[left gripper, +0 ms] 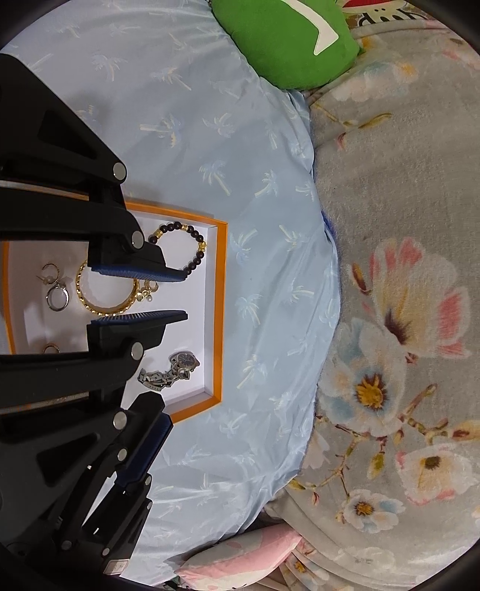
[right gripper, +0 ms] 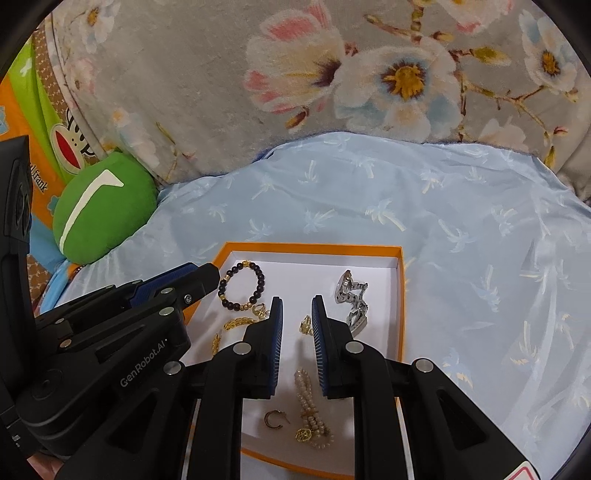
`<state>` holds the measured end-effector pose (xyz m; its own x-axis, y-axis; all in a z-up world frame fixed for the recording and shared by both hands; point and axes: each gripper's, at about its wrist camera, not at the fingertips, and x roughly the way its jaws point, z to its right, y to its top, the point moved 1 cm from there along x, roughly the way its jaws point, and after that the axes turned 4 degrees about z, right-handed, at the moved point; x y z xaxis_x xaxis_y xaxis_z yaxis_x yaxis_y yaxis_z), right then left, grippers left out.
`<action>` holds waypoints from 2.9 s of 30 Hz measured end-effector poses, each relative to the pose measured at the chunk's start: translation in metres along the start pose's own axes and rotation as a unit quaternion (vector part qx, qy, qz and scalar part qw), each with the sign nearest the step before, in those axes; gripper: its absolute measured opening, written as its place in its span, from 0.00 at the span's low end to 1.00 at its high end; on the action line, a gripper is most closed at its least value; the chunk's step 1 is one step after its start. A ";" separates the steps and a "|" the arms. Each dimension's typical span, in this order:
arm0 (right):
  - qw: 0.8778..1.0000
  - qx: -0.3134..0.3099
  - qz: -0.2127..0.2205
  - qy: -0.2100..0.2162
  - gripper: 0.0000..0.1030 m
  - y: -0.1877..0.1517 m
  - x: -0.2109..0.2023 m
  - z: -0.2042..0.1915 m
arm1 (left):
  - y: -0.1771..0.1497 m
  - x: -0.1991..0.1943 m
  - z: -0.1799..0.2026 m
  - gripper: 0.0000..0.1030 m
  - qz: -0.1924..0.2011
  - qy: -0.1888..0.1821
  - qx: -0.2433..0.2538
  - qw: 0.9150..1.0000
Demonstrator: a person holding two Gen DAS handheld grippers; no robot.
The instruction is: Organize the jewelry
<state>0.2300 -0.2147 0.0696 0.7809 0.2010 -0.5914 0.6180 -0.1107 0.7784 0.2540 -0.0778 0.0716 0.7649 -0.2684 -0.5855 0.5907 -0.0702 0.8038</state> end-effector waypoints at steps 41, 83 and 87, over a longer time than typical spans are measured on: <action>0.996 0.023 0.032 -0.084 0.72 -0.106 -0.106 0.006 | -0.105 -0.086 -0.002 0.62 -0.013 0.071 -0.008 0.997; 0.991 -0.003 -0.004 -0.133 0.84 -0.147 -0.097 -0.005 | -0.152 -0.088 -0.009 0.92 -0.027 0.166 -0.019 0.986; 0.991 -0.002 -0.004 -0.133 0.84 -0.147 -0.097 -0.005 | -0.152 -0.088 -0.008 0.92 -0.025 0.169 -0.016 0.985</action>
<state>0.0627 -0.2135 0.0136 0.7726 -0.0613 -0.6320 0.6245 -0.1066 0.7737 0.0992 -0.0358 0.0005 0.7731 0.0704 -0.6304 0.6338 -0.0438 0.7723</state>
